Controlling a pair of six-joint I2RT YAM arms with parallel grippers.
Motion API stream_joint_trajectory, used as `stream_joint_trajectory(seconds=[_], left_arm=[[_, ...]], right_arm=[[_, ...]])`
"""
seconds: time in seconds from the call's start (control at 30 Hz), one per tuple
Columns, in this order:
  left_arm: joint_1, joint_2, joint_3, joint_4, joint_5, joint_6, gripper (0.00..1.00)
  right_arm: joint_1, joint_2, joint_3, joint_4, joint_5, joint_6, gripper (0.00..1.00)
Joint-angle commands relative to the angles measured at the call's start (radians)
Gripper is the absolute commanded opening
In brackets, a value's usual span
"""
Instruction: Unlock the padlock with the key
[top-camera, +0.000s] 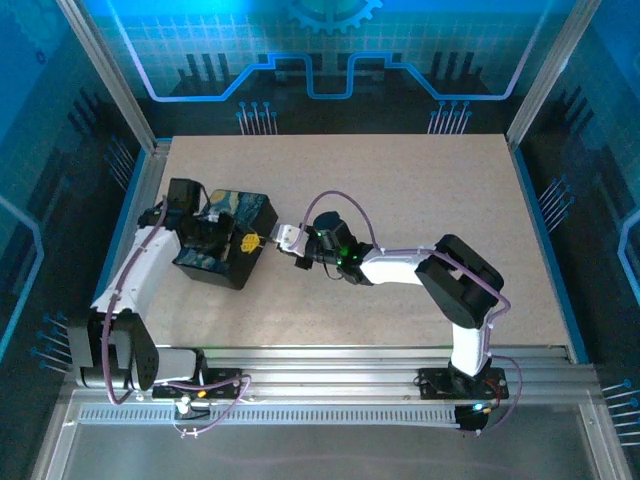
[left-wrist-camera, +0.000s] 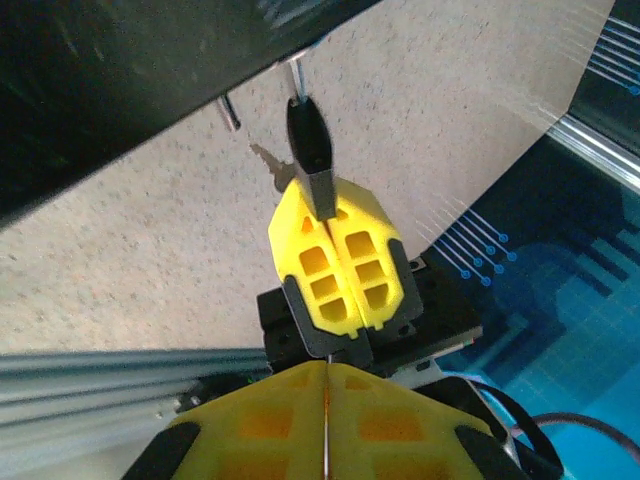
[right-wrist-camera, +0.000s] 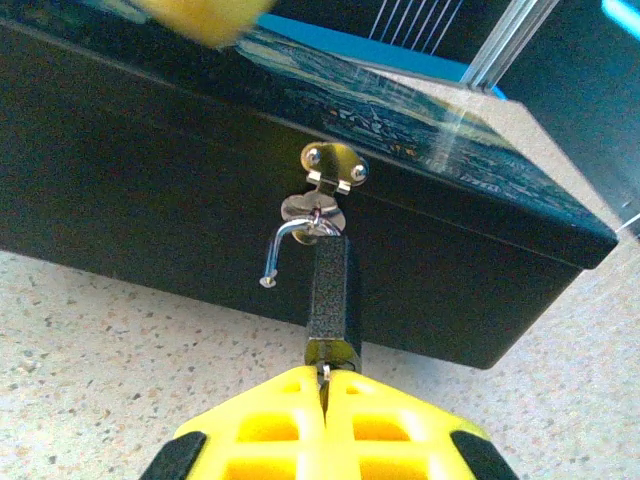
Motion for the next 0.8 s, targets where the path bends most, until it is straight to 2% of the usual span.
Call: stream_joint_trajectory(seconds=[0.0,0.1,0.17,0.3,0.4,0.5,0.57,0.67,0.77], left_arm=[[0.037,0.017,0.059,-0.125,-0.160,0.188,0.10],[0.044,0.043,0.097,-0.169,-0.340,0.279,0.12],[0.045,0.064,0.119,-0.176,-0.420,0.323,0.12],[0.047,0.121,0.193,-0.207,-0.578,0.391,0.16],[0.057,0.155,0.213,-0.187,-0.626,0.409,0.23],[0.068,0.192,0.226,-0.177,-0.695,0.433,0.29],[0.080,0.214,0.236,-0.173,-0.757,0.451,0.37],[0.100,0.229,0.240,-0.141,-0.836,0.483,0.50],[0.121,0.256,0.237,-0.094,-0.895,0.518,0.57]], right_arm=[[-0.013,0.038,0.030,0.032,-0.068,0.147,0.01],[-0.013,0.055,0.031,0.023,-0.063,0.222,0.01],[-0.018,0.065,0.059,-0.016,-0.047,0.257,0.02],[-0.025,0.103,0.217,-0.344,-0.060,0.323,0.04],[-0.027,0.129,0.268,-0.477,-0.089,0.423,0.06],[-0.027,0.139,0.263,-0.488,-0.085,0.529,0.08],[-0.032,0.144,0.262,-0.495,-0.077,0.595,0.10],[-0.039,0.153,0.258,-0.502,-0.098,0.677,0.17],[-0.040,0.162,0.254,-0.491,-0.131,0.717,0.23]])
